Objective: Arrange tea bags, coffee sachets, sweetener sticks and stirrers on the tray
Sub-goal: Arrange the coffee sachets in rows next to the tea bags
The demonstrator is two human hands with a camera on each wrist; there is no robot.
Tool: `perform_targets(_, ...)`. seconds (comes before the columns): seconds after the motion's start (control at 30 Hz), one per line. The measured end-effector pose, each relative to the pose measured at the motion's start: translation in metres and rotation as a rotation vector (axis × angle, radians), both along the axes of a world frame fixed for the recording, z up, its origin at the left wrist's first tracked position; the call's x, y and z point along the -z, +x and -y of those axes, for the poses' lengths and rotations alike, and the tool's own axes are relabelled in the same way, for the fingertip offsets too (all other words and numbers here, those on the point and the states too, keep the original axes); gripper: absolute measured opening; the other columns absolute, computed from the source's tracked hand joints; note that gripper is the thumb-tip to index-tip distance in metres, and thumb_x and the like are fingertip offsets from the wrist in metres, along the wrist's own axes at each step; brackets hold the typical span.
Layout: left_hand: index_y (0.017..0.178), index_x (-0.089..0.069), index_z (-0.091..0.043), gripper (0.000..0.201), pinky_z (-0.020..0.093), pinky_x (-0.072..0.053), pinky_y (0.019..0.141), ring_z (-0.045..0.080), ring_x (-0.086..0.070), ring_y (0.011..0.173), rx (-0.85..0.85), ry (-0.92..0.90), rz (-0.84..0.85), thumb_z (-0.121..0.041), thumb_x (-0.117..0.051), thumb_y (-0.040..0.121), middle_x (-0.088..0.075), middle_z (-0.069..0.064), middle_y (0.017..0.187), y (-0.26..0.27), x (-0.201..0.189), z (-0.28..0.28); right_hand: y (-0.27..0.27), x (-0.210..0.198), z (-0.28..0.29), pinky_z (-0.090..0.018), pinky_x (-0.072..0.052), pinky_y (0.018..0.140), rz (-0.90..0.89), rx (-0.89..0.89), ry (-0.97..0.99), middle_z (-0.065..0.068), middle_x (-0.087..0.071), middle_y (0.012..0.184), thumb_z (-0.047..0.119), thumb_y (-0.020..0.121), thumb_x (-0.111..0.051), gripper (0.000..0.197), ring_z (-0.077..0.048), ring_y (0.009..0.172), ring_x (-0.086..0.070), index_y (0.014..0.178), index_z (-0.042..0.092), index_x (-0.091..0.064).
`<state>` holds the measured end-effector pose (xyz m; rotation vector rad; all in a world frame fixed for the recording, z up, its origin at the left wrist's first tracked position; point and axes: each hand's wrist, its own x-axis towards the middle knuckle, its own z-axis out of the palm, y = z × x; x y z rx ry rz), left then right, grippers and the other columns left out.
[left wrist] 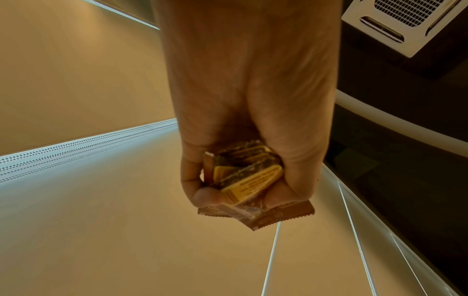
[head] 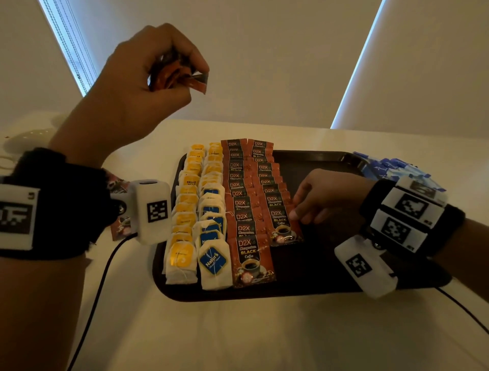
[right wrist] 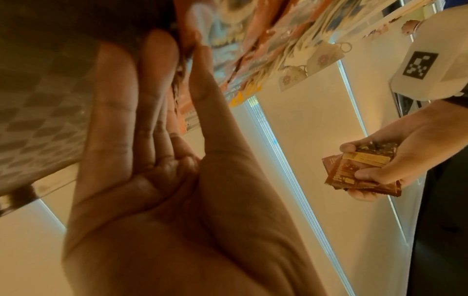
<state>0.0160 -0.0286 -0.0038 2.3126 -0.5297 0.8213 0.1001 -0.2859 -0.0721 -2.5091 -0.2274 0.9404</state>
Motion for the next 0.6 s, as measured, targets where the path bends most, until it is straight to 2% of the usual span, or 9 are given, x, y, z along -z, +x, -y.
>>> perform_targets(0.07,0.106,-0.052,-0.025,0.025,0.006,-0.044,0.082,-0.002,-0.055,0.096,-0.007,-0.007,-0.012,-0.016,-0.052,0.083,-0.053,-0.017,0.103,0.001,0.002,0.002,-0.003,-0.009,0.001,-0.023,-0.049,0.060,0.036,-0.019,-0.016,-0.003,-0.065,0.087,0.017,0.080,-0.070,0.024,-0.011,0.073,-0.063,0.100,0.009,-0.060)
perform_targets(0.13,0.109,-0.054,-0.017,0.025,0.004,-0.044,0.078,-0.006,-0.056,0.094,0.000,-0.028,-0.038,-0.008,-0.054,0.085,-0.054,-0.016,0.103,0.004,0.004,0.005,-0.007,-0.022,0.002,-0.023,-0.051,0.062,0.152,-0.059,0.001,-0.002,-0.065,0.087,0.023,0.081,-0.068,0.027,-0.010,0.074,-0.063,0.102,0.010,-0.060)
perform_targets(0.2,0.111,-0.056,-0.007,0.024,0.003,-0.044,0.073,-0.011,-0.057,0.089,0.030,-0.072,-0.091,0.002,-0.054,0.088,-0.057,-0.013,0.102,0.007,0.007,0.008,-0.013,-0.039,0.003,-0.023,-0.054,0.066,0.284,-0.077,0.122,-0.002,-0.068,0.088,0.030,0.082,-0.066,0.026,-0.012,0.078,-0.067,0.100,0.012,-0.062)
perform_targets(0.27,0.111,-0.056,-0.003,0.023,0.004,-0.044,0.071,-0.011,-0.059,0.085,0.082,-0.087,-0.146,0.005,-0.054,0.089,-0.059,-0.008,0.102,0.009,0.009,0.014,-0.020,-0.056,-0.001,-0.024,-0.057,0.068,0.318,-0.045,0.330,-0.002,-0.072,0.088,0.037,0.084,-0.062,0.030,-0.014,0.080,-0.070,0.099,0.011,-0.065)
perform_targets(0.4,0.105,-0.055,-0.012,0.021,0.016,-0.049,0.083,0.010,-0.062,0.096,0.220,-0.052,-0.187,-0.012,-0.057,0.084,-0.061,0.005,0.106,0.007,0.011,0.026,-0.034,-0.069,-0.017,-0.030,-0.059,0.071,0.143,0.042,0.663,-0.006,-0.074,0.089,0.047,0.087,-0.051,0.043,-0.017,0.083,-0.071,0.101,0.008,-0.065)
perform_targets(0.5,0.103,-0.053,-0.013,0.025,0.014,-0.046,0.081,0.010,-0.059,0.094,0.320,-0.030,-0.215,-0.020,-0.057,0.079,-0.057,0.008,0.105,0.005,0.013,0.037,-0.041,-0.060,-0.029,-0.033,-0.059,0.074,-0.062,0.122,0.885,-0.011,-0.073,0.093,0.046,0.086,-0.052,0.045,-0.019,0.085,-0.071,0.105,0.007,-0.063)
perform_targets(0.6,0.100,-0.050,-0.013,0.026,0.016,-0.045,0.078,0.010,-0.058,0.093,0.400,-0.052,-0.263,-0.019,-0.056,0.075,-0.056,0.006,0.102,0.005,0.017,0.045,-0.043,-0.050,-0.034,-0.027,-0.059,0.071,-0.221,0.185,1.109,-0.015,-0.071,0.101,0.032,0.081,-0.059,0.043,-0.017,0.084,-0.070,0.110,0.001,-0.062)
